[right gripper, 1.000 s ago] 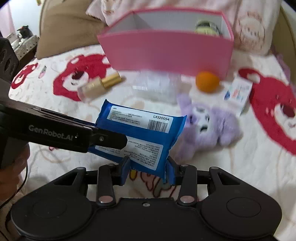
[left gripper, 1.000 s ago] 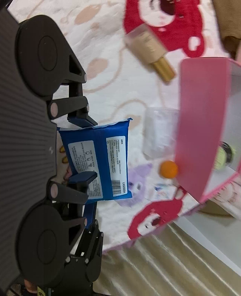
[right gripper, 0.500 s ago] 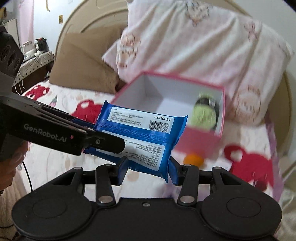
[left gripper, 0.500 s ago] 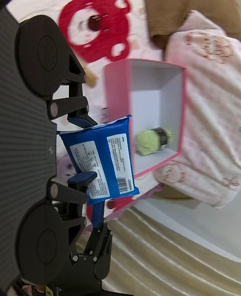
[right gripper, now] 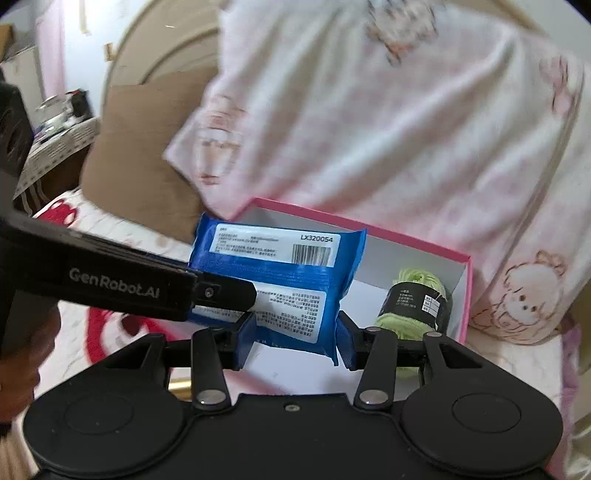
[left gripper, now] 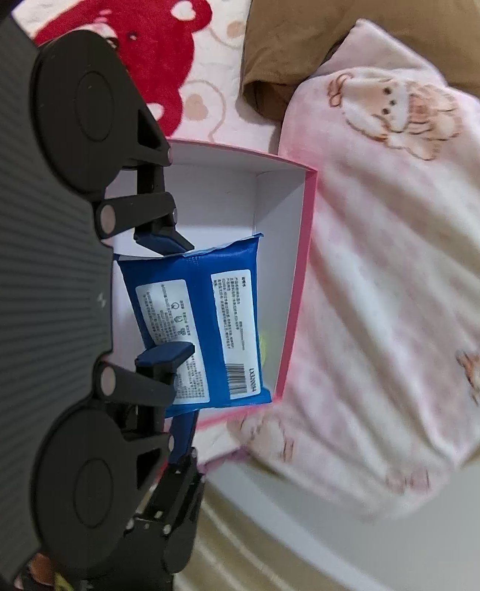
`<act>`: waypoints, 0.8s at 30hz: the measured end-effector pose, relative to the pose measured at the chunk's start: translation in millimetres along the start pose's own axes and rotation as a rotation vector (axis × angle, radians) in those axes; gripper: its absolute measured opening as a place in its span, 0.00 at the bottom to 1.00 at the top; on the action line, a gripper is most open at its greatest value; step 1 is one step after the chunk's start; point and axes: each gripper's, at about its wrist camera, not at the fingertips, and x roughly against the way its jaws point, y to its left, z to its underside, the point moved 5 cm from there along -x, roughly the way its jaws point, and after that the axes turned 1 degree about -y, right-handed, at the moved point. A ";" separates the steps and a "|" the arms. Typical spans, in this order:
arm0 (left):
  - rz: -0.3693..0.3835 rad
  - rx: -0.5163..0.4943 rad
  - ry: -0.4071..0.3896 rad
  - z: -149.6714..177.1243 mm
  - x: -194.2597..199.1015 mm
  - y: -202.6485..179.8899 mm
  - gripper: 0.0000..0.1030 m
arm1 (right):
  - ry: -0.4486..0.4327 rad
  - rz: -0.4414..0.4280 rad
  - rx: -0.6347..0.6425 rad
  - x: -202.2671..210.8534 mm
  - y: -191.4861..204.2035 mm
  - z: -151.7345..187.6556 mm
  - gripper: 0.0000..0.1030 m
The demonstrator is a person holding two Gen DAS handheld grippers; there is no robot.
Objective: Organize objects
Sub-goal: 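Carry the blue wipe pack with the left tool into the pink box, then open the left tool to release the wipe pack and withdraw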
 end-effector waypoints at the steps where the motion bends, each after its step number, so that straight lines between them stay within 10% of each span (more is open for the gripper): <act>1: -0.002 0.012 0.018 -4.3 -13.5 5.3 0.47 | 0.013 0.010 -0.005 -12.2 -5.1 -1.2 0.50; 13: -0.027 0.161 0.178 -21.3 -107.8 43.5 0.47 | 0.179 0.042 -0.118 -95.8 -35.4 -14.2 0.49; 24: -0.097 0.092 0.123 -17.6 -109.8 37.3 0.57 | 0.126 0.066 -0.157 -85.6 -48.0 -9.1 0.49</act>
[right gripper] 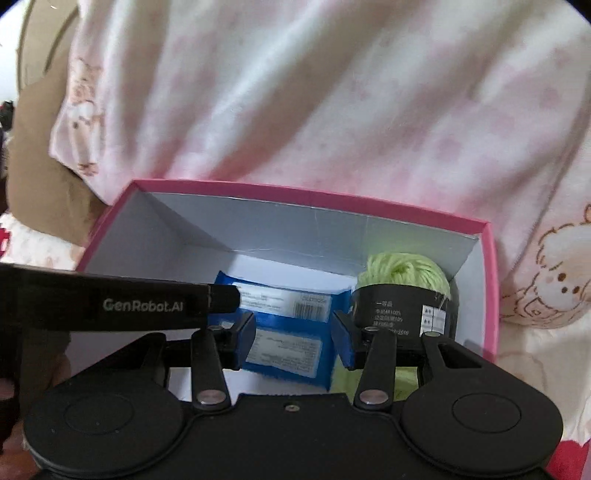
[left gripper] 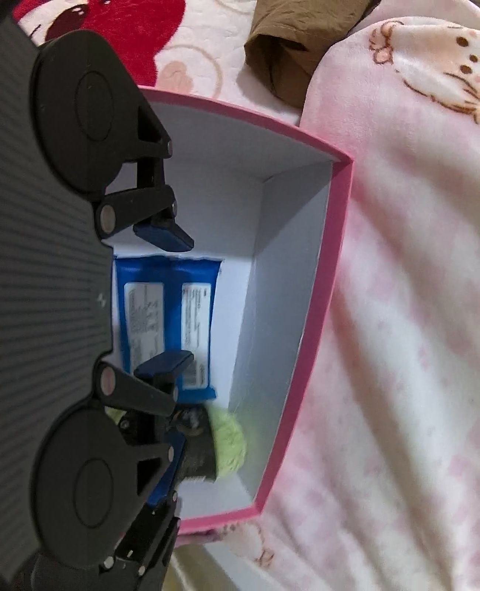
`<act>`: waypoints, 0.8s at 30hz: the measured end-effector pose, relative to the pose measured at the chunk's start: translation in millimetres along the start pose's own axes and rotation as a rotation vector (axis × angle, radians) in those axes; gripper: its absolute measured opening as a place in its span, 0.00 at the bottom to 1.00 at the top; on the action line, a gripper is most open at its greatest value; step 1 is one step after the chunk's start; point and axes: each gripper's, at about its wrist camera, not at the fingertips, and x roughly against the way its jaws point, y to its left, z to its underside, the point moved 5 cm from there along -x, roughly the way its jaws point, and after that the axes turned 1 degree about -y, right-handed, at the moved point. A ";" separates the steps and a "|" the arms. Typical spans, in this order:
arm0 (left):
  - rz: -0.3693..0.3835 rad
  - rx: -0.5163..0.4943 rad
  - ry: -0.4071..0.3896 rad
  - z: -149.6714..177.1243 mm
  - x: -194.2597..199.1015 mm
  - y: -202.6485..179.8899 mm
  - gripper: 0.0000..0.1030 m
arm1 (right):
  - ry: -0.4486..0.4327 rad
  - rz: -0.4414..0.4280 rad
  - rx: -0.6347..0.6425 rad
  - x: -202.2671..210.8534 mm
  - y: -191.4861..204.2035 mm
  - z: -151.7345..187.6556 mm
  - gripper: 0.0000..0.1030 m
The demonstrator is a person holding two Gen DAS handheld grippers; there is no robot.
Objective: Organize objects
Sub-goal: 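Open the left tool to release the wipe pack and withdraw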
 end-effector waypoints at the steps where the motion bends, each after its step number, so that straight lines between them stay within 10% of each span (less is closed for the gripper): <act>1: 0.002 -0.013 0.001 2.9 6.1 -1.3 0.58 | -0.019 -0.002 0.017 10.5 1.8 3.4 0.49; 24: 0.085 -0.417 0.049 76.9 199.6 -59.1 0.70 | -0.109 -0.118 0.242 225.6 42.4 81.0 0.64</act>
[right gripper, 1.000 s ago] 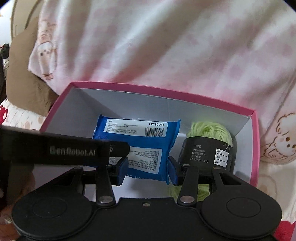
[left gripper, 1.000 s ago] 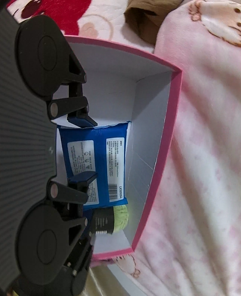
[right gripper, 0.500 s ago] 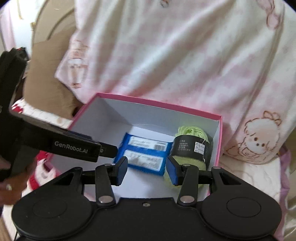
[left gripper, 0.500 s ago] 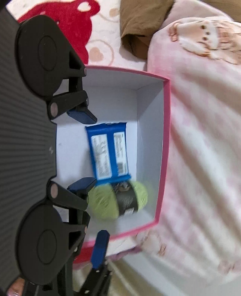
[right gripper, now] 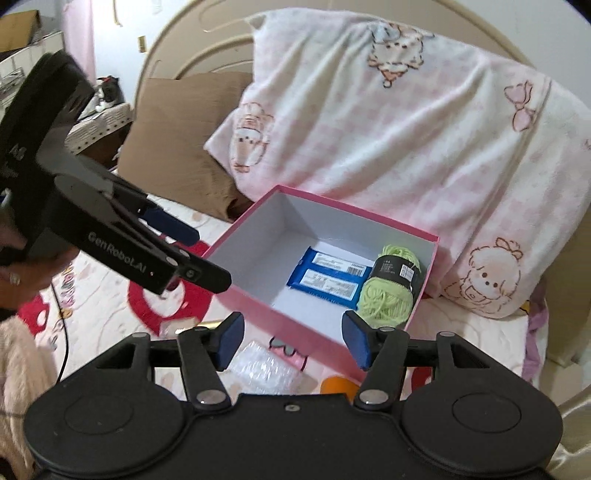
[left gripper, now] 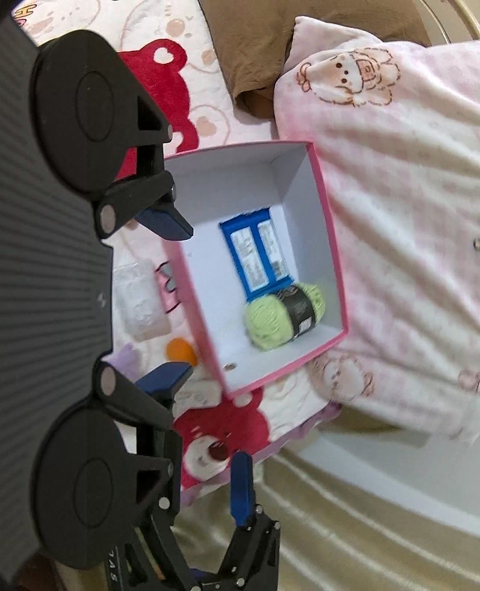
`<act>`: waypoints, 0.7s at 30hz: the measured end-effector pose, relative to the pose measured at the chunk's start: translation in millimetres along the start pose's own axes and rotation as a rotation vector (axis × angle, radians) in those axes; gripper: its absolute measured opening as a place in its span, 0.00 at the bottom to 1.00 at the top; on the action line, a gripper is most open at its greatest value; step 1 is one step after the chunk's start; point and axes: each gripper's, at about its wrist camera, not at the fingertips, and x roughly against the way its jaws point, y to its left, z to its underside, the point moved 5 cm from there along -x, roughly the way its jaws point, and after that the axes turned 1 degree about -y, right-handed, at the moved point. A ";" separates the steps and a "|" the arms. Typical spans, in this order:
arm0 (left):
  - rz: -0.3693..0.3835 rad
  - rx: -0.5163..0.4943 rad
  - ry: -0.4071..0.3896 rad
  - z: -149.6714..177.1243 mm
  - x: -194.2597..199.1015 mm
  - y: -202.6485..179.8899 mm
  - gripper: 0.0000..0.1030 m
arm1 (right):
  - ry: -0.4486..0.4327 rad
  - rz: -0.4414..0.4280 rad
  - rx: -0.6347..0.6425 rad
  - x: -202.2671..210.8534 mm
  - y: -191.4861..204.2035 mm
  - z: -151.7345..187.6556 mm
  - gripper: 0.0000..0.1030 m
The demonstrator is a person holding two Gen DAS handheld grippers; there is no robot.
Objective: Organize objects
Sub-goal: 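Open the left tool to release the wipe pack and withdraw, then lower the left tool onto the purple plush toy and close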
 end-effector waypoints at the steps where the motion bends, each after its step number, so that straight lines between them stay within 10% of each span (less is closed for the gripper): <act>1: 0.007 -0.004 0.006 3.5 3.4 -3.7 0.70 | -0.001 -0.004 0.002 5.4 2.3 4.9 0.65; 21: 0.100 -0.097 0.089 84.7 -24.9 -77.6 0.72 | 0.007 -0.038 -0.033 16.1 21.0 119.9 0.77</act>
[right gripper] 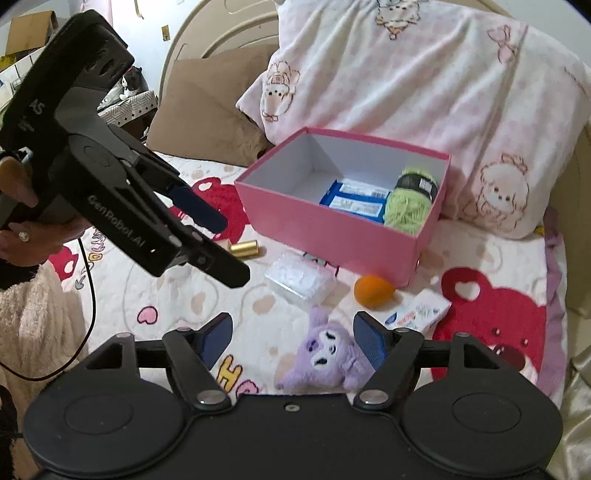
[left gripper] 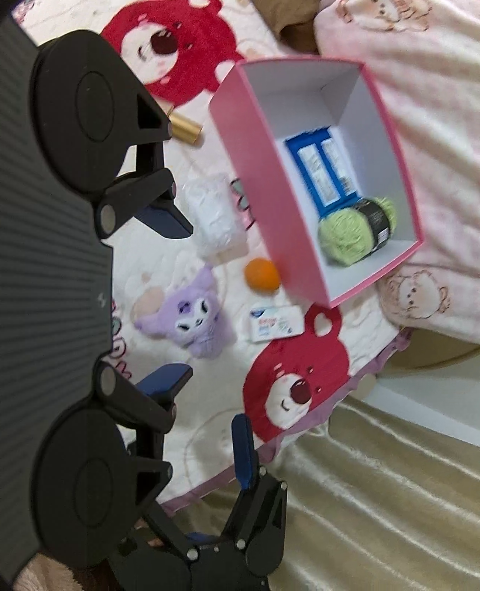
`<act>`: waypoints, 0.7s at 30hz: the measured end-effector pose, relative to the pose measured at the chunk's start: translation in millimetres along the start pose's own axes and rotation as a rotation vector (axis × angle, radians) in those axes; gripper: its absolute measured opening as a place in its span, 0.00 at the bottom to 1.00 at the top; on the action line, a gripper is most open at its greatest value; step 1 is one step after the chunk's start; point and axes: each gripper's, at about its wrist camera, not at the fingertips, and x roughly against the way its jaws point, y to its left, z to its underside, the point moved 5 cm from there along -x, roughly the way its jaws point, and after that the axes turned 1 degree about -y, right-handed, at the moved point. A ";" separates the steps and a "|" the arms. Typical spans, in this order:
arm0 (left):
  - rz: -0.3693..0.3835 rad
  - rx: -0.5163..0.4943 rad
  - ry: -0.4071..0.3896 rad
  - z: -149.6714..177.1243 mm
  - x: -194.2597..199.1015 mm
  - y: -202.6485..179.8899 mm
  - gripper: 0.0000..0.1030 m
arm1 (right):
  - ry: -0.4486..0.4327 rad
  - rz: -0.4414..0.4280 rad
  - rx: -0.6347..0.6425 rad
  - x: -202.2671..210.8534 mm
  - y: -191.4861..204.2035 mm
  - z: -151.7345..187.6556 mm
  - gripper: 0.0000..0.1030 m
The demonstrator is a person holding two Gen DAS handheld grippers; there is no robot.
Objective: Organize objects
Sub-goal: 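Lower the left tool onto the purple plush toy and close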
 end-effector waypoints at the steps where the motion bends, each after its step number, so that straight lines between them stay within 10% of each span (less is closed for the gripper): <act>1: 0.003 0.006 0.003 2.6 -4.4 -1.5 0.72 | -0.005 -0.004 -0.001 -2.4 -1.0 4.6 0.80; 21: 0.015 0.220 -0.058 47.9 -119.6 7.9 0.73 | 0.019 0.113 -0.005 -101.5 -41.1 73.8 0.86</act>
